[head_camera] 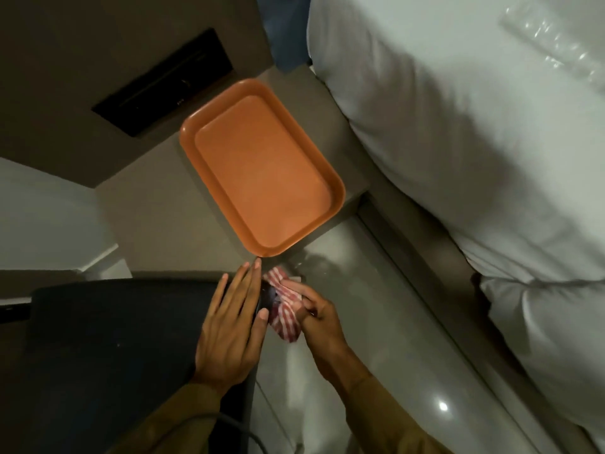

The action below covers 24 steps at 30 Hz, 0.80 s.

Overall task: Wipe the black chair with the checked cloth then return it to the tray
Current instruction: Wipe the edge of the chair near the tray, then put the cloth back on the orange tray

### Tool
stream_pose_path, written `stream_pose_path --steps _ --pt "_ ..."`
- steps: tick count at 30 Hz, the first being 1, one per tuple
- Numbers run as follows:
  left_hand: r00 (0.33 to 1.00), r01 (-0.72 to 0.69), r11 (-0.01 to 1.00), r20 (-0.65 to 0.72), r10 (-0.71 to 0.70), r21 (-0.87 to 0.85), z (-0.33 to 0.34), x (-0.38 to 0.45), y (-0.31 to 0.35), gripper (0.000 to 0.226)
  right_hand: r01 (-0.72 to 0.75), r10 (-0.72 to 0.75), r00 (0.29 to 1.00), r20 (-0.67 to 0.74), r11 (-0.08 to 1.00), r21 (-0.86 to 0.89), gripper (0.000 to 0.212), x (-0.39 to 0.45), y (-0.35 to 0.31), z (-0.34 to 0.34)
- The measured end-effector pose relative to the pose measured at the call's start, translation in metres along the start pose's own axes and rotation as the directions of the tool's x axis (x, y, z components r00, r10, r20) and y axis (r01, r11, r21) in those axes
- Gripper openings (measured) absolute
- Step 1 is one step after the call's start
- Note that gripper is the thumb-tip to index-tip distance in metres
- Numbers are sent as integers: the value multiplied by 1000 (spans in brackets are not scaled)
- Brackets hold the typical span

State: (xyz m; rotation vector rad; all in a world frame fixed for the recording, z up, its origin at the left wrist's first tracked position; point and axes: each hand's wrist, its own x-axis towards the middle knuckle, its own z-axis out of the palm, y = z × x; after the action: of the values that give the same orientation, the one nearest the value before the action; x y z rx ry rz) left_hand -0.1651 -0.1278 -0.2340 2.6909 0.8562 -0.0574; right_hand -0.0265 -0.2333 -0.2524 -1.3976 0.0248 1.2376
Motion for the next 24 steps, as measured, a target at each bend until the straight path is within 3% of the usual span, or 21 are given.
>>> stream_pose_path --steps 8,12,17,19,21,22,23,24 --pt "999 -23 998 -38 21 -52 1 1 -4 69 -92 60 983 171 978 185 40 -12 -36 -33" --pt "999 -24 997 -45 21 -73 -3 1 -2 71 -215 124 950 288 926 309 56 -9 -86 -38" --pt "1000 -3 998 -4 3 -68 -8 1 -2 67 -293 195 931 307 903 314 46 11 -132 -25" --pt "997 38 994 -60 -44 -103 -11 4 0 65 -338 222 913 342 882 329 42 22 -145 -20" --pt "972 159 955 -131 -196 -249 -14 8 13 59 -385 222 877 426 856 345 57 35 -156 -16" --pt "931 292 855 -77 -356 -429 -20 15 22 49 -399 232 862 451 859 320 68 41 -160 -14" --pt "845 443 637 57 -531 -631 -33 27 31 38 -402 244 853 462 871 282 76 46 -166 -8" --pt "738 525 280 266 -620 -803 -42 39 38 33 -407 253 836 487 881 242 82 50 -170 -4"
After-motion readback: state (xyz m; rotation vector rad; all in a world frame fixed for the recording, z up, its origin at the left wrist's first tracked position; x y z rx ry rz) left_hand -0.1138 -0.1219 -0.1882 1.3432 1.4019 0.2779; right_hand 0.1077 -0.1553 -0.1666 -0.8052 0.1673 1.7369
